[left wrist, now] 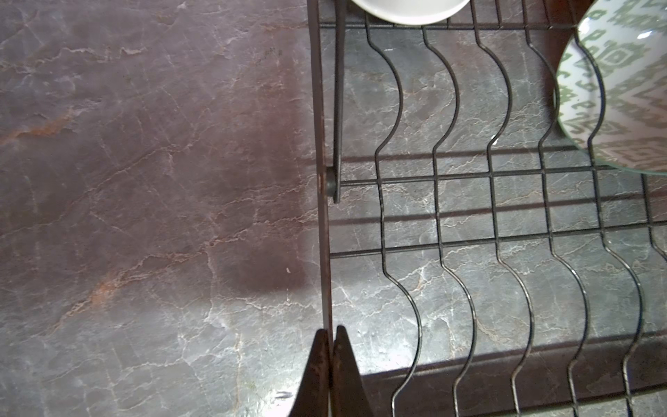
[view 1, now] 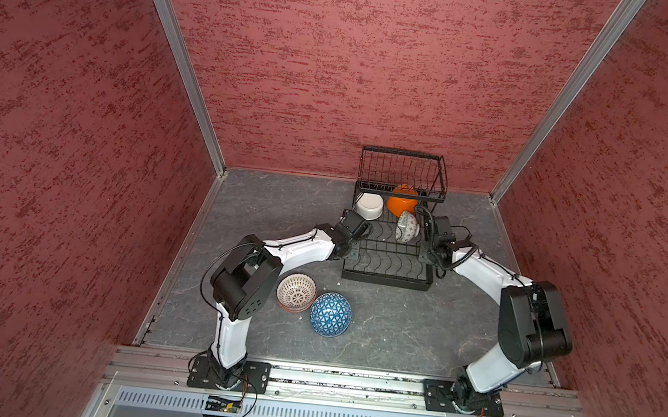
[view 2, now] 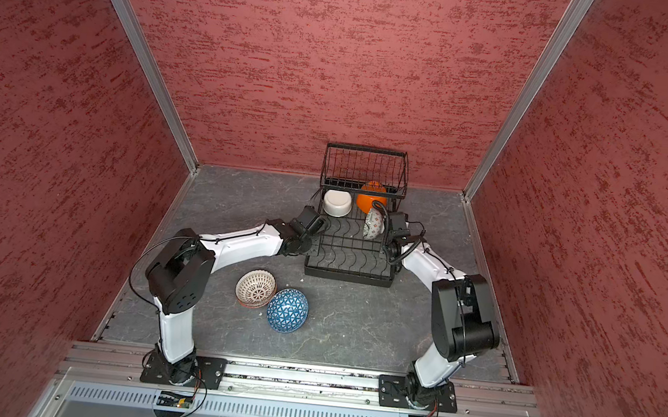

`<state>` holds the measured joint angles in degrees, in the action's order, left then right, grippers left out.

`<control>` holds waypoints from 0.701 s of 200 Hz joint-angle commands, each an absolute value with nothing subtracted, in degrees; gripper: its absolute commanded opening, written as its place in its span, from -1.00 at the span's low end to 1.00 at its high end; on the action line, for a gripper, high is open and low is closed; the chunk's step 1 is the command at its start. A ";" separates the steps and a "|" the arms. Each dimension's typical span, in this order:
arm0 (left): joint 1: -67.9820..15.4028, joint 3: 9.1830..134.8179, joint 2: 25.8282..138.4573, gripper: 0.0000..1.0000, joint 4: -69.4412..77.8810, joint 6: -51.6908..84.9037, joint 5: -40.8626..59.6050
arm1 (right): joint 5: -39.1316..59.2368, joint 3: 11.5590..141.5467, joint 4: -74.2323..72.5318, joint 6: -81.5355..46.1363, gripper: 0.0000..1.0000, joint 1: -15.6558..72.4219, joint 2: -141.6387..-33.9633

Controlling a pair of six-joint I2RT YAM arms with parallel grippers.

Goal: Load the bowls into the dish rack

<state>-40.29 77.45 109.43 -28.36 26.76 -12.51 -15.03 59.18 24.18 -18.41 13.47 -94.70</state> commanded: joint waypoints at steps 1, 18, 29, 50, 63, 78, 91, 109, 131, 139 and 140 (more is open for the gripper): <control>-40.66 76.09 107.04 -0.83 -38.22 23.78 -11.33 | -21.01 58.56 20.29 -21.01 -0.77 11.80 -95.67; -40.61 76.44 106.96 -0.67 -38.31 23.51 -11.58 | -20.70 58.38 20.35 -21.27 -0.62 11.78 -94.64; -40.45 76.69 106.87 -0.58 -38.40 23.43 -11.66 | -20.35 58.27 20.30 -21.30 -0.55 11.81 -94.00; -40.42 77.08 106.73 -0.43 -38.58 23.33 -11.77 | -19.57 58.37 20.56 -21.44 -0.43 11.78 -93.06; -40.33 77.41 106.63 -0.34 -38.61 23.20 -11.86 | -18.87 58.29 20.57 -21.53 -0.35 11.73 -92.35; -40.21 77.76 106.32 -0.21 -38.58 23.12 -11.95 | -18.18 58.11 20.48 -21.55 -0.27 11.77 -91.30; -40.08 78.02 106.10 -0.10 -38.50 22.98 -12.05 | -17.42 58.02 20.57 -21.61 -0.19 11.80 -90.25; -39.85 78.49 105.75 0.03 -38.55 22.68 -12.04 | -15.99 57.78 20.57 -21.62 -0.09 11.81 -88.77; -39.40 79.11 105.07 0.14 -38.57 22.37 -12.15 | -14.43 57.56 20.74 -21.62 -0.05 11.78 -86.76; -39.25 79.29 104.80 0.16 -38.58 22.24 -12.22 | -14.00 57.36 20.91 -21.61 -0.05 11.78 -85.90; -39.23 79.28 104.78 0.15 -38.54 22.24 -12.22 | -13.94 57.33 20.92 -21.62 -0.04 11.78 -85.84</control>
